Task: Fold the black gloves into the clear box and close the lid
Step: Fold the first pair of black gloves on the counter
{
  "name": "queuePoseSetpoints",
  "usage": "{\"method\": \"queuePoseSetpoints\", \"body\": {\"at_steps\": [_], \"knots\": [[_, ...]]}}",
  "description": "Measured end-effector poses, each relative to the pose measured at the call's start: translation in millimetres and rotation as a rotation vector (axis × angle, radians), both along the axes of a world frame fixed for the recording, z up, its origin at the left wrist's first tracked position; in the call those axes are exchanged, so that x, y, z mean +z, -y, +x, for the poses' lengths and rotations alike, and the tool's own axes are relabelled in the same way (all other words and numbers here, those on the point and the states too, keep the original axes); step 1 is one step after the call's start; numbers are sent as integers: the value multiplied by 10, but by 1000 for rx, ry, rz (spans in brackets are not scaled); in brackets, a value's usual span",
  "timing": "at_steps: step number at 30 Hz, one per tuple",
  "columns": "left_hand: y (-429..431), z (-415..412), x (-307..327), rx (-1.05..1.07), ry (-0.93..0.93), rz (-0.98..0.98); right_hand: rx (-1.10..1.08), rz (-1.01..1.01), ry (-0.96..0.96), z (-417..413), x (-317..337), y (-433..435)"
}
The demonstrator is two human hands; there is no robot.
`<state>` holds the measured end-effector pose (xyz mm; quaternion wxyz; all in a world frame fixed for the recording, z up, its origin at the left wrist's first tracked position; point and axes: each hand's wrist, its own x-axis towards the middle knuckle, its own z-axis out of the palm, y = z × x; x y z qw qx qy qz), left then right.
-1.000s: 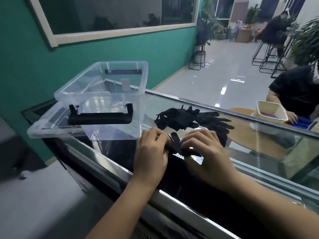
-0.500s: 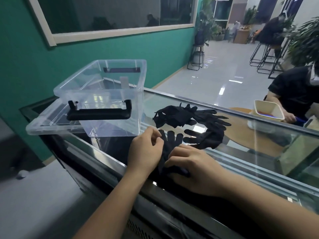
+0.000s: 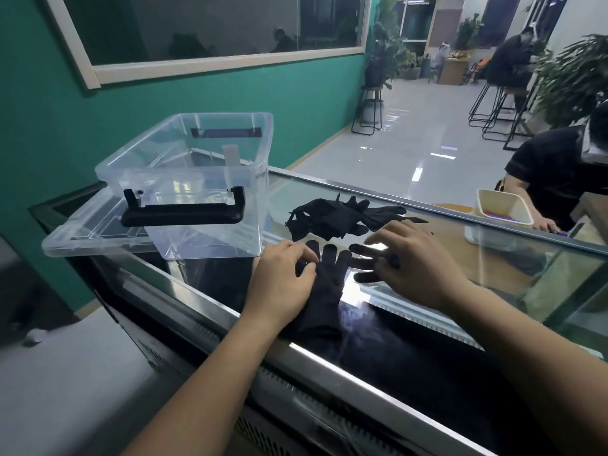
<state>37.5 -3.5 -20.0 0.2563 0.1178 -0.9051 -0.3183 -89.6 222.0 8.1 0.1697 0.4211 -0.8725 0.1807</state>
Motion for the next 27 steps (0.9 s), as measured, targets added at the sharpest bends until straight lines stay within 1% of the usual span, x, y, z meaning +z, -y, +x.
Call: {"method": "queuePoseSetpoints", "body": {"at_steps": [4,9,15,17,18,21,24,27], "knots": [[9,-34,6,4,-4,27,-114,56,91,-86,30,-110],[11,-51,11,13,-14,43,-143,146,118,-141,-24,-136],[15,-47,20,7,-30,60,-117,60,113,-141,-35,-119],[6,-44,29,3,-36,66,-125,-61,151,-111,3,-85],[10,-45,33,1,-42,68,-132,-165,195,-99,38,-60],[4,-28,47,-5,-59,70,-140,-451,385,-48,152,-12],[-3,-19,55,-21,-71,70,-72,-668,585,11,198,29],[-2,-12,63,-45,-74,82,22,-832,799,17,173,94]]}}
